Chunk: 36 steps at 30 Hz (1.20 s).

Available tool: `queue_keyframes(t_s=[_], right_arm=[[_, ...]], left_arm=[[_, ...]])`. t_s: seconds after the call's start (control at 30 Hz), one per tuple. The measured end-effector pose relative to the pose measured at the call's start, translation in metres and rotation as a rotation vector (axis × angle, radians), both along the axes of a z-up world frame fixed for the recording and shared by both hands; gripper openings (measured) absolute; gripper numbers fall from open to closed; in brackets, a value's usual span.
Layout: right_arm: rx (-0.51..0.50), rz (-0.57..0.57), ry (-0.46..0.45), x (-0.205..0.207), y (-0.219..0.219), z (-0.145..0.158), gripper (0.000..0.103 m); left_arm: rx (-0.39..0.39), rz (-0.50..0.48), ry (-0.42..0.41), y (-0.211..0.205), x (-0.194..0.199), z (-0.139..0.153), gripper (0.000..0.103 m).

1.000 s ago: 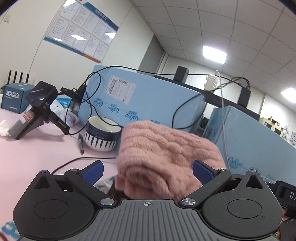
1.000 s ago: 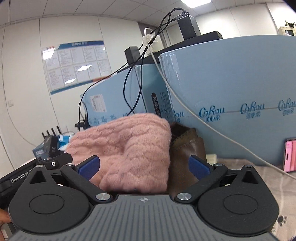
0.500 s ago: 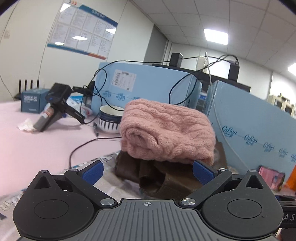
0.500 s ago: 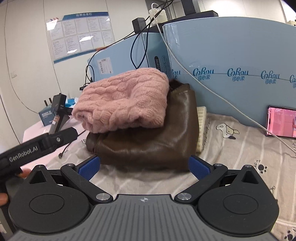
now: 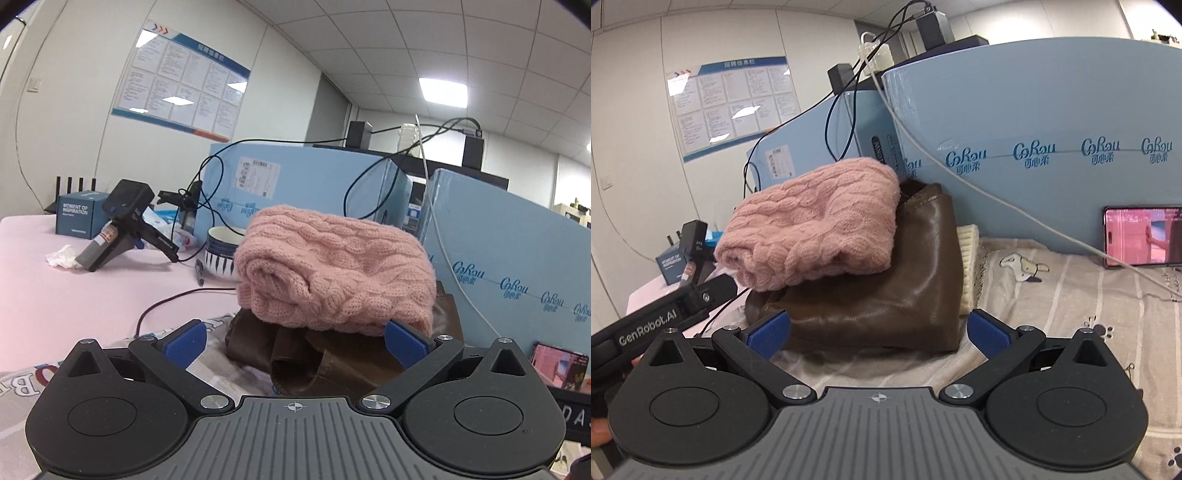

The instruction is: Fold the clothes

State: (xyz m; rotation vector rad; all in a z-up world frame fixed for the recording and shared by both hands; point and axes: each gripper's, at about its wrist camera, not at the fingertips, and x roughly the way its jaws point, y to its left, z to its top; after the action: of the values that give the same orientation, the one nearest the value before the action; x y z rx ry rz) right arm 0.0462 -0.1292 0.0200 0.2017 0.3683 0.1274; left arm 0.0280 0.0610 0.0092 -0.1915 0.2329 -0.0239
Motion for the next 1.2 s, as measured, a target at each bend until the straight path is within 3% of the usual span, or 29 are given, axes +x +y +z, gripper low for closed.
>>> queue_keyframes(t_s=[0.27,0.43,0.57,1.0,1.2], right_arm=[[-0.099,-0.05,-0.029,0.016,0.01,-0.011,0.103],[-0.175,-0.084,0.011,0.026,0.016,-0.025,0.103],[-0.212,-0.097,0.064,0.032,0.018,-0.031,0.103],[-0.18,-0.076,0.26,0.057,0.01,-0.049,0.103],[-0.204,-0.078,0.286,0.059,0.013,-0.053,0.103]], left_arm=[[0.048,0.071,0.043,0.001,0.011,-0.009,0.103],[0.106,0.104,0.098,0.0,0.016,-0.016,0.103],[0.101,0.131,0.148,0.007,0.019,-0.019,0.103],[0.143,0.105,0.369,0.005,0.045,-0.039,0.103],[0.185,0.113,0.441,0.0,0.053,-0.045,0.103]])
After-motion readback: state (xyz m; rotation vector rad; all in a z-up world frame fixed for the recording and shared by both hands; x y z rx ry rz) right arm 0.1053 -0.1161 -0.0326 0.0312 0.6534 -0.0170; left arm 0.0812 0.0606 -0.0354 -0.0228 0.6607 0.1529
